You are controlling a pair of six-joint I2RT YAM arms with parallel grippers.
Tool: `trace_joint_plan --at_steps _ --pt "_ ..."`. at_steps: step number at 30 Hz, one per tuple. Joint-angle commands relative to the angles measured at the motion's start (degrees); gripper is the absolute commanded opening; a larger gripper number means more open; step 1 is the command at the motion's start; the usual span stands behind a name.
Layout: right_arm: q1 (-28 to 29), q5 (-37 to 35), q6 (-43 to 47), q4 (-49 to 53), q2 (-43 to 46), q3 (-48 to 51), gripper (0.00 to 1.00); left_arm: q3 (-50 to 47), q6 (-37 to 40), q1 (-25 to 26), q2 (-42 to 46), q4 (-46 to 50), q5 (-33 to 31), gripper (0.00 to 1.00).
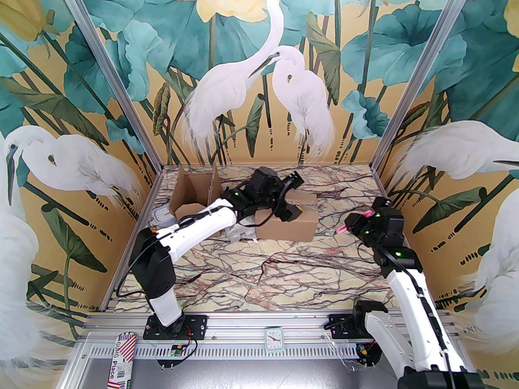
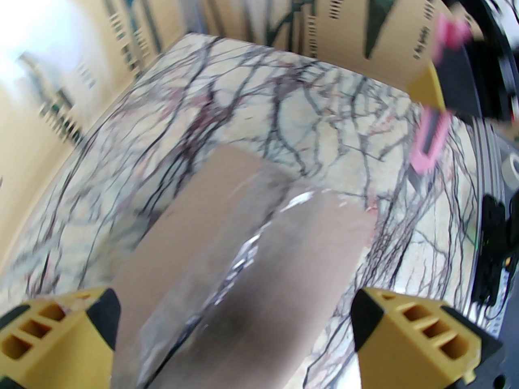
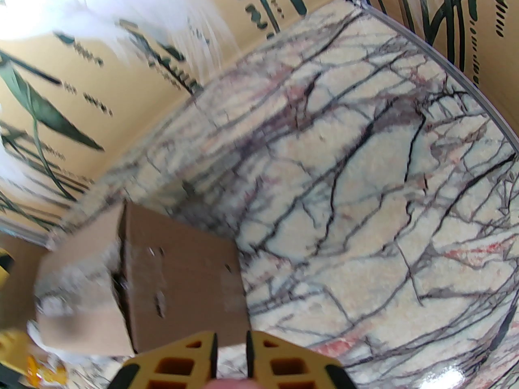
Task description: Unpack the express box
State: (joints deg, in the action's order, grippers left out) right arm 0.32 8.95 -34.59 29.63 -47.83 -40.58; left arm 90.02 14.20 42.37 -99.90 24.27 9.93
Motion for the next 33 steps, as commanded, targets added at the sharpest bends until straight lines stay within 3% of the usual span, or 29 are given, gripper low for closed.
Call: trace_joint_plan --at_steps 1,6,16,20,25,33 --pt "5.4 -8.9 3.5 3.6 -1.7 0.3 0.0 -1.4 -12.3 -3.7 3.4 8.1 -2.8 1.0" --pt "12.6 -12.6 1.9 3.1 -3.3 1.1 0.0 -5.3 -24.6 -8.9 6.6 11.7 1.2 0.99" --pt "19.9 -13.7 0.7 -1.5 -10.4 -0.8 0.0 -6.7 -31.1 -11.3 2.6 12.5 6.2 0.99" --pt "19.9 -13.4 -0.2 -2.7 -13.6 -2.4 0.0 -5.9 -33.1 -10.6 0.1 12.2 12.4 0.99" --pt "19.4 -14.0 -1.0 -5.3 -15.9 -4.1 0.0 -6.1 -32.3 -7.0 -0.1 11.9 14.3 0.99" --pt "10.8 -9.2 0.5 -6.1 -24.6 -10.7 0.0 -2.7 -31.6 -0.1 -1.0 13.8 16.0 0.99"
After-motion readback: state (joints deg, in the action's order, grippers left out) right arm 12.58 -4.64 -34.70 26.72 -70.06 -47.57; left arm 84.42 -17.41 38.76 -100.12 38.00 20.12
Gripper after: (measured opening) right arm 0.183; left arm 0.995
